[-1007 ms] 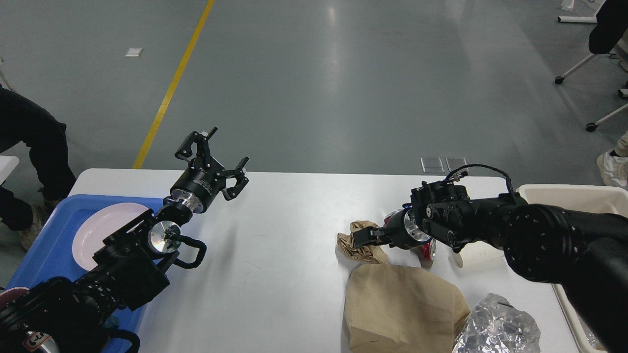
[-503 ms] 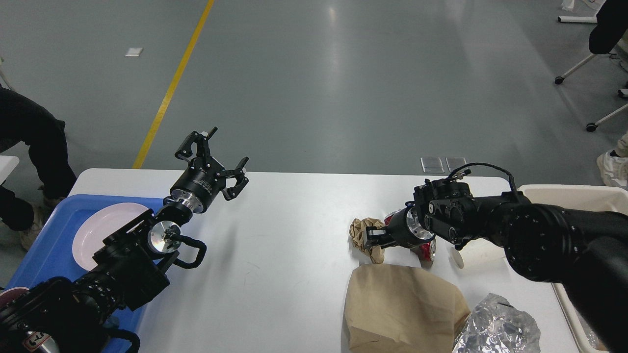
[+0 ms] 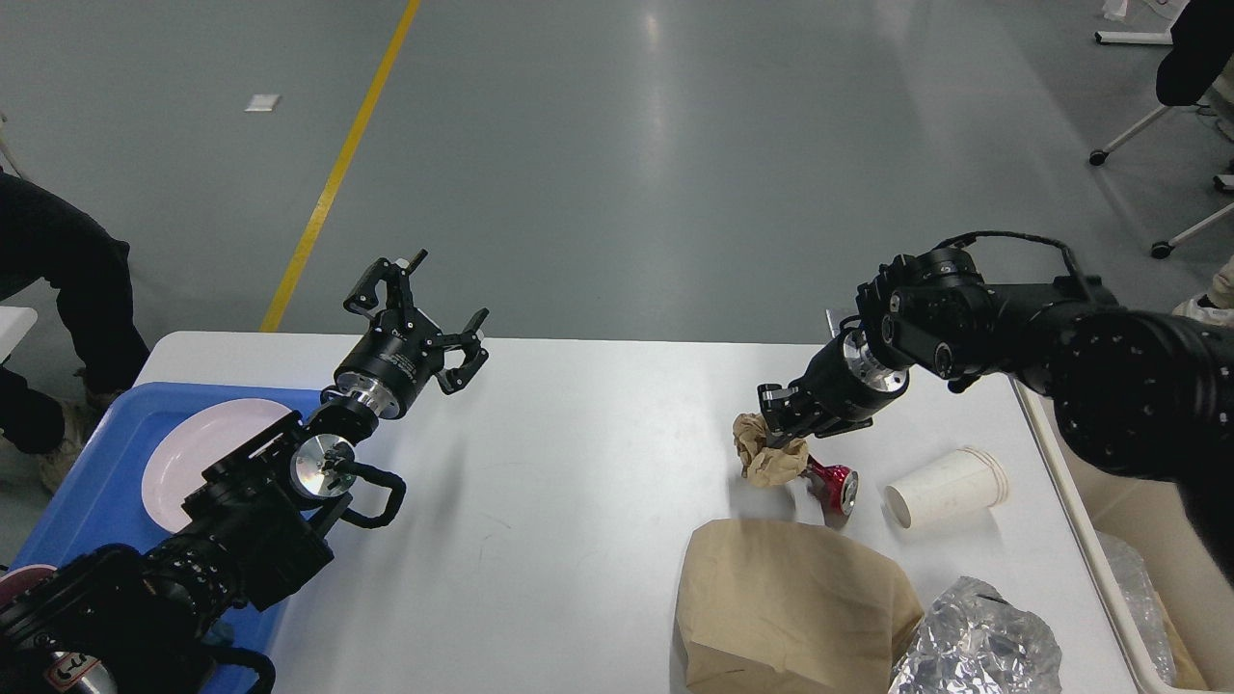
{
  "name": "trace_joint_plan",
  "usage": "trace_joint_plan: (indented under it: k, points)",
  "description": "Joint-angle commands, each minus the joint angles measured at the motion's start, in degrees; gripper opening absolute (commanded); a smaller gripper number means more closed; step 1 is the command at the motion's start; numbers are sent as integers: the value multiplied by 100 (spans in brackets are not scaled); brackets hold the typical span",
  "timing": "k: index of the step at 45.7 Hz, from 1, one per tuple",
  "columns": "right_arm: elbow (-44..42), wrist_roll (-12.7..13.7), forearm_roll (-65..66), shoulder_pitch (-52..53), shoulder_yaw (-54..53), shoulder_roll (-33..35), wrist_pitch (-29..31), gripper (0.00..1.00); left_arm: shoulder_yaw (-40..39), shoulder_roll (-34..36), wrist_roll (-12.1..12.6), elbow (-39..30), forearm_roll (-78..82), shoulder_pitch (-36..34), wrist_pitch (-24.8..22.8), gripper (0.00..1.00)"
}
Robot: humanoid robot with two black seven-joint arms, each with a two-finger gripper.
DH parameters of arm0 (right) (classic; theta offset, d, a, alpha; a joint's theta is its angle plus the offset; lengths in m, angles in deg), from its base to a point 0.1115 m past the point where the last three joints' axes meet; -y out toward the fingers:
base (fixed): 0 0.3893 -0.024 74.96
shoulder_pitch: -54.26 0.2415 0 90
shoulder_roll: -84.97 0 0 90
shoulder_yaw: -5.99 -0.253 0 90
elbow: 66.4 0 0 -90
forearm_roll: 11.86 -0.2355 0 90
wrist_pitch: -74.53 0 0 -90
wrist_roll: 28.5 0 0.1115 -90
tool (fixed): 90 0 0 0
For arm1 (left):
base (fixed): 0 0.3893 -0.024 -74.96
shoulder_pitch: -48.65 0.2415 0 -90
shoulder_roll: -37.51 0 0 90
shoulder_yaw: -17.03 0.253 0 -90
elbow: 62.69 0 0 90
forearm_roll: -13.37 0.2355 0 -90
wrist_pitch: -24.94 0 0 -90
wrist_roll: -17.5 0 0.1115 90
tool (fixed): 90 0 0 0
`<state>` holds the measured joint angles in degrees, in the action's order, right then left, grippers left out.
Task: Tidy desktop
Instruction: 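Lift the brown paper and drop it into the white bin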
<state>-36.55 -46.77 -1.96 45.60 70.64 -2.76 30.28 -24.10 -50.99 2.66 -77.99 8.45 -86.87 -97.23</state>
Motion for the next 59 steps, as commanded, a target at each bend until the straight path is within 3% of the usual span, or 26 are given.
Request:
trace_joint_plan:
  k: [1,10,19,40,59]
  points:
    - [74,-1,3,127,3,151,128,0,0,0,-1,0,0,0,0,97]
    - [267,-1,3,258,3,282,347,0,0,0,-1,0,0,0,0,97]
    - [680,-10,3,838,-6,757,926,0,0,0,-1,0,0,0,0,97]
    - [962,-1,82,2956,1013,1812,926,0,0,0,-1,0,0,0,0,97]
    - [478,16,170,2747,1637,2295,926,0,0,0,-1,0,0,0,0,97]
